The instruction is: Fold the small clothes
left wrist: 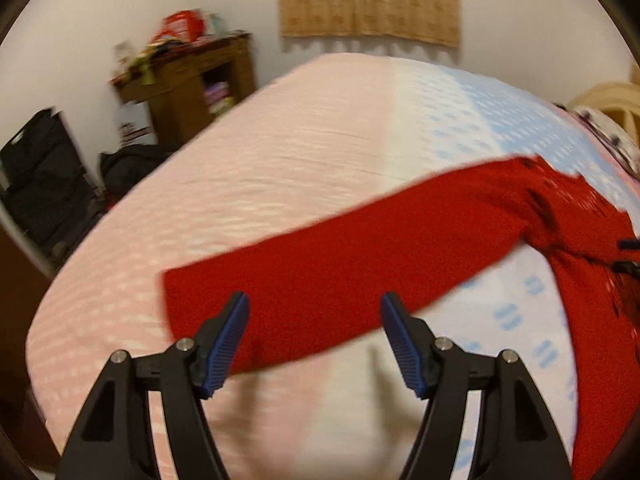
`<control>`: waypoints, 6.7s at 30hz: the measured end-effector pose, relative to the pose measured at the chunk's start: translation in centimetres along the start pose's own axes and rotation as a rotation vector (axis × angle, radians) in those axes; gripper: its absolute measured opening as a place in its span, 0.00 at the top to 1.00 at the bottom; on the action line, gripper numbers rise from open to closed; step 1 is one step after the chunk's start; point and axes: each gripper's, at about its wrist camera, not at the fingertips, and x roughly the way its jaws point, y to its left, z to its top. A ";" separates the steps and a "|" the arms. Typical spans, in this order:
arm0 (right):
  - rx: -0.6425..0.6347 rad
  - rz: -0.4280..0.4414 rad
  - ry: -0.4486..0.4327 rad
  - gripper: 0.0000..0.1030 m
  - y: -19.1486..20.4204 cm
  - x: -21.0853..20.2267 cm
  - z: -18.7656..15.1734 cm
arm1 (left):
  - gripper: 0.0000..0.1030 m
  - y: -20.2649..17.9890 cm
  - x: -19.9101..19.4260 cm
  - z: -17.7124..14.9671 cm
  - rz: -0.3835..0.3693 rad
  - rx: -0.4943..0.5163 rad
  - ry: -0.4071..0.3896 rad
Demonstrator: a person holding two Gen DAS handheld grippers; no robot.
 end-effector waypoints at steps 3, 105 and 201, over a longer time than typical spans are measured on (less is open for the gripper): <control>-0.032 0.022 -0.042 0.15 1.8 -0.8 1.2 | 0.32 2.5 0.8 0.1 0.067 -0.069 0.001; 0.234 0.098 -0.205 0.13 -1.4 -10.2 -9.9 | 0.26 -24.3 -7.8 9.2 -0.470 0.236 -0.167; 0.487 0.006 -0.233 0.92 -15.0 -8.7 -7.4 | 0.00 -20.2 8.3 3.0 -0.283 0.133 0.132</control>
